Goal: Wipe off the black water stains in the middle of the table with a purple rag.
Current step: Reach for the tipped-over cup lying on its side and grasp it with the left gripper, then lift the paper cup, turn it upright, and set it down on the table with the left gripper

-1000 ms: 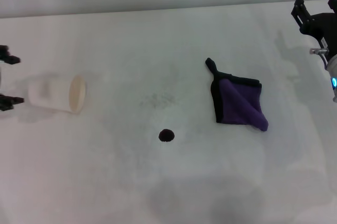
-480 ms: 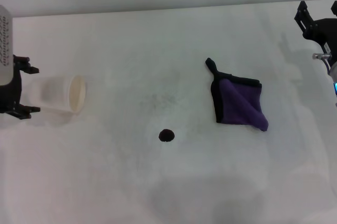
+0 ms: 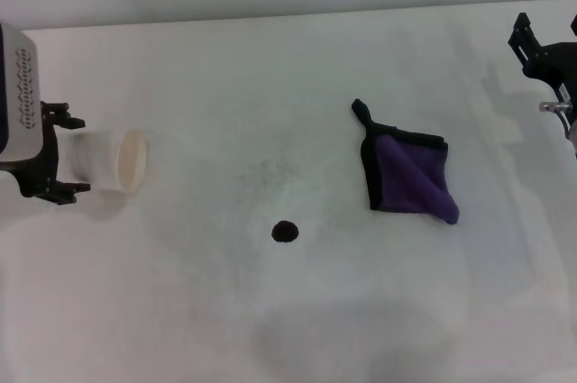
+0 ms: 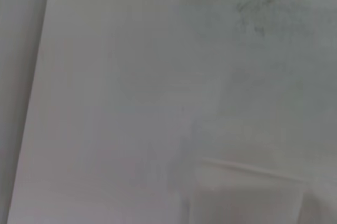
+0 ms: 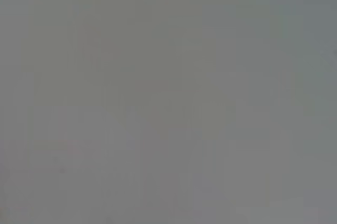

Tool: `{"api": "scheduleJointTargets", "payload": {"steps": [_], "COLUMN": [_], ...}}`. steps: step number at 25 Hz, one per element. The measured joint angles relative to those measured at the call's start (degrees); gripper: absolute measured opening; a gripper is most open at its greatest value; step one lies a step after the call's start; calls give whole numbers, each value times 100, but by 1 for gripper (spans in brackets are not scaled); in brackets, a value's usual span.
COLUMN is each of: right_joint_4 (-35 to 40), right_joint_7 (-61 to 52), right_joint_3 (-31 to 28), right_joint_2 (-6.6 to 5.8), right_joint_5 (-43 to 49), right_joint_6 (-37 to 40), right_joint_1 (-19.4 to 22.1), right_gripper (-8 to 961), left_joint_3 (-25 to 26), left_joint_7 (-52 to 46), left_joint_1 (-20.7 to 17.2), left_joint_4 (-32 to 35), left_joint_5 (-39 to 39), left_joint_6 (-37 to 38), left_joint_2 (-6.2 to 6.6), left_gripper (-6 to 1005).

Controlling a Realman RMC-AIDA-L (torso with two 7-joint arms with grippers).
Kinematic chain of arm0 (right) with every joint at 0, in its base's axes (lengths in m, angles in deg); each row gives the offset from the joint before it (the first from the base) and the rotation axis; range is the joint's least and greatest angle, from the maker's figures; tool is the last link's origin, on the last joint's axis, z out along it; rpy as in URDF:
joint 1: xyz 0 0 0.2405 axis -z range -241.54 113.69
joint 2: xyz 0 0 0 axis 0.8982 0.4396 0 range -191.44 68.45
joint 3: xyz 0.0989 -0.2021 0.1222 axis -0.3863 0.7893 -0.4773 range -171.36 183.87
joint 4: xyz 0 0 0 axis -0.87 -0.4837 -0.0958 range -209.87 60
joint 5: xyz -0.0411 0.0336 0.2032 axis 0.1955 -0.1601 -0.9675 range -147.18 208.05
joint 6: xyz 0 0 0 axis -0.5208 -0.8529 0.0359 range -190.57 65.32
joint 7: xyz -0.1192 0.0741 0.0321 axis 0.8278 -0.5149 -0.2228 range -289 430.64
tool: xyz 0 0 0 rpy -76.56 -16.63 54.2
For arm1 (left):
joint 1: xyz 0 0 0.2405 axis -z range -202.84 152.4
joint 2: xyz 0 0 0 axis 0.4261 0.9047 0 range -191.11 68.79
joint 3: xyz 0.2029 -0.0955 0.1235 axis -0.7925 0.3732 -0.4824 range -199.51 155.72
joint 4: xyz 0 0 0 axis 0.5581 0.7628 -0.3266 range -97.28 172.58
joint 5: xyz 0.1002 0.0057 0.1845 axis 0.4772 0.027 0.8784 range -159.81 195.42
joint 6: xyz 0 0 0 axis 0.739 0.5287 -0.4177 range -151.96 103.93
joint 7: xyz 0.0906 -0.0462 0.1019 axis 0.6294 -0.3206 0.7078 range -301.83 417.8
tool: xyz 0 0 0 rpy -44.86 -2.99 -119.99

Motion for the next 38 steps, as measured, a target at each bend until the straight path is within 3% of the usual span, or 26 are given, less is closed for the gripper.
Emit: {"api": "scheduleJointTargets", "payload": {"steps": [23, 32, 38], "right_joint_4": [-184, -185, -185], "right_joint_7": [0, 0, 0], "right_joint_3": [11, 10, 10], "right_joint_2": [0, 0, 0], "right_joint_5": [59, 55, 56], "right_joint_6": [-7, -18, -19], "right_joint_1": [88, 24, -31], "right_gripper": [832, 831, 831], "left_joint_3": [-4, 295, 294], "left_joint_7": [672, 1087, 2709], "left_joint_1": [-163, -312, -366], "left_joint_4": [-561, -731, -2137], "left_joint_5": [-595, -2405, -4773], "left_joint_6": [746, 1104, 1585], "left_joint_2": [-13, -7, -11], "left_gripper": [739, 728, 729]}}
